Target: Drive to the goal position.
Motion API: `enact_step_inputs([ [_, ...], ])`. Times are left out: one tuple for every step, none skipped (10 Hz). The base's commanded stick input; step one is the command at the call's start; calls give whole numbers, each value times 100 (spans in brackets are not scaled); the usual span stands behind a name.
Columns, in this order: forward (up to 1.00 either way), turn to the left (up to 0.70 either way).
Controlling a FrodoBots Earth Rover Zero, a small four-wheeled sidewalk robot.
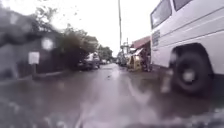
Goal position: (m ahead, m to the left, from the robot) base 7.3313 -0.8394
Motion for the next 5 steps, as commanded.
enact_step_inputs([
  [100, -20],
  [100, -6],
  [100, 0],
  [100, 0],
  [100, 0],
])
